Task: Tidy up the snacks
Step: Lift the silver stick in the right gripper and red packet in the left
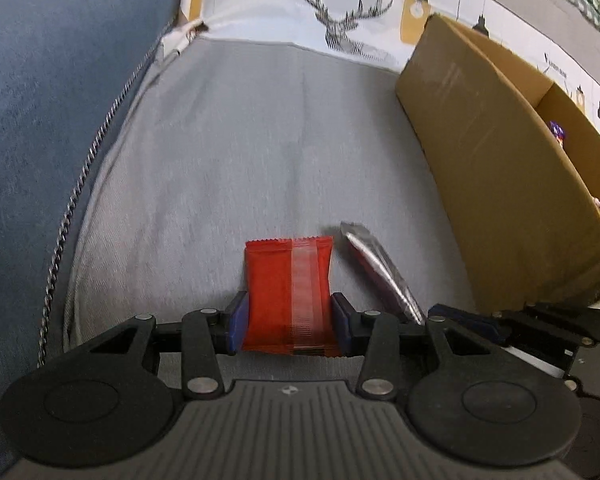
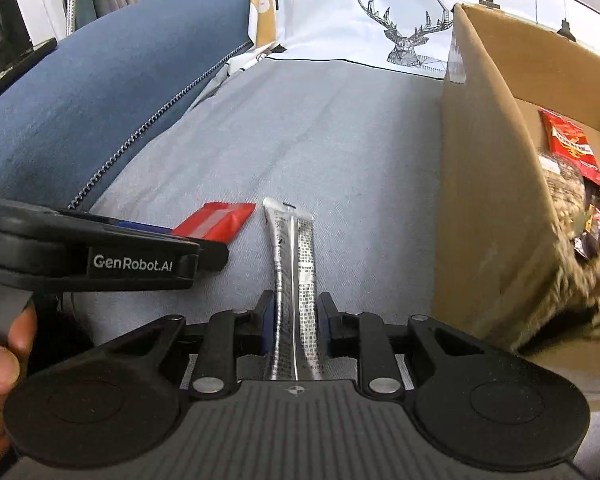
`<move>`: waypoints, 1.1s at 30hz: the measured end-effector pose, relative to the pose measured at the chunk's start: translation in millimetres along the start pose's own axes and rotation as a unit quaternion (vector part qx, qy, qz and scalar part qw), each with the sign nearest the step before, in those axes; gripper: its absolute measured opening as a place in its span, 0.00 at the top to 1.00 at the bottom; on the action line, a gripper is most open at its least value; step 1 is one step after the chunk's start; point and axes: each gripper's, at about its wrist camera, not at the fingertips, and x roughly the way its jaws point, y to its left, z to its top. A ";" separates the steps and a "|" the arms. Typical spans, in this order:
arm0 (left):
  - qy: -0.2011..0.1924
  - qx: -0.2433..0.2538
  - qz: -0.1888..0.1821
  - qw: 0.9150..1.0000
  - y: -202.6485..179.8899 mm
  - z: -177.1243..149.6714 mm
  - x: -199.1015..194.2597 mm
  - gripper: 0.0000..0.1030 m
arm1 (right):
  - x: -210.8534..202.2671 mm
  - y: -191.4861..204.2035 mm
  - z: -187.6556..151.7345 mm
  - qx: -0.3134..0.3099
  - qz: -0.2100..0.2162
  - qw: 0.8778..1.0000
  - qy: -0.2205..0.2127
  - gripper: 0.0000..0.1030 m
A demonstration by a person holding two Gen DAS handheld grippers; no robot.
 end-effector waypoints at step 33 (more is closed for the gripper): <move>-0.024 -0.013 -0.006 1.000 2.3 -9.5 -13.2 0.54 | 7.5 4.3 -12.1 -0.035 -0.007 0.999 -0.027 0.46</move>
